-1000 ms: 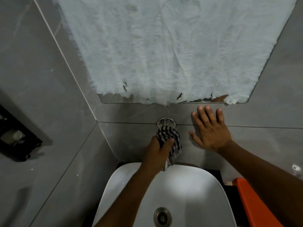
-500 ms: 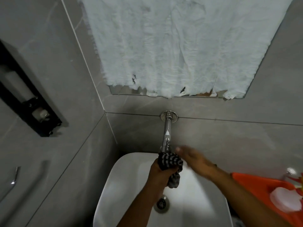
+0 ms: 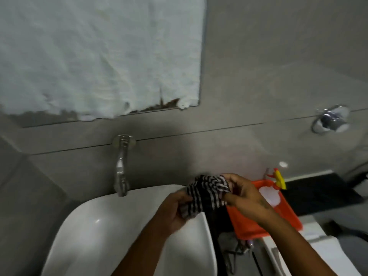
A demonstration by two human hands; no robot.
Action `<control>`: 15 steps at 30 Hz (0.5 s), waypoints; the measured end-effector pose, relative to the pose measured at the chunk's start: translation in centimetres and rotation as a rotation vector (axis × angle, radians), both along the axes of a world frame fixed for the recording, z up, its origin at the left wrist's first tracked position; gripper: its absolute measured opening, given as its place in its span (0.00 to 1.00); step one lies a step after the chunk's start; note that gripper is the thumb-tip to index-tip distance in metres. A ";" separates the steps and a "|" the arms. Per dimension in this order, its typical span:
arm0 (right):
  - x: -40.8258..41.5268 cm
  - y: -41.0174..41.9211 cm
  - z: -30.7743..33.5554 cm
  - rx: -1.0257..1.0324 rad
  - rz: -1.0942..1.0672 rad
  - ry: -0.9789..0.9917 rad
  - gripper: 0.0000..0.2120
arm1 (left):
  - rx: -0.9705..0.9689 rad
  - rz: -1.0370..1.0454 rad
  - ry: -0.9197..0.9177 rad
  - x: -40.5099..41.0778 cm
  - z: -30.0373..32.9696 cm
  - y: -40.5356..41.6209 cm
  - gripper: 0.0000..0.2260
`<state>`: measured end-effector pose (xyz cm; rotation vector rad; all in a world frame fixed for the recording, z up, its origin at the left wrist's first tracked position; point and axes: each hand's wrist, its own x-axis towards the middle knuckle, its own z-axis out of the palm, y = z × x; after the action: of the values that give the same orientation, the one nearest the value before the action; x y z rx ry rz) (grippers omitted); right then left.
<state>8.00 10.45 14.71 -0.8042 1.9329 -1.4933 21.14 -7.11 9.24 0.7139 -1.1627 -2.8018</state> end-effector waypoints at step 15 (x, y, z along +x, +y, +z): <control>-8.8 7.2 -21.5 0.526 -0.494 -0.326 0.13 | -1.636 -0.783 -0.310 -27.3 -15.3 8.1 0.17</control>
<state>-0.76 17.64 -6.78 0.1501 2.2004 -1.1710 -6.19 1.02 -6.11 0.4442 -3.3641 -0.9093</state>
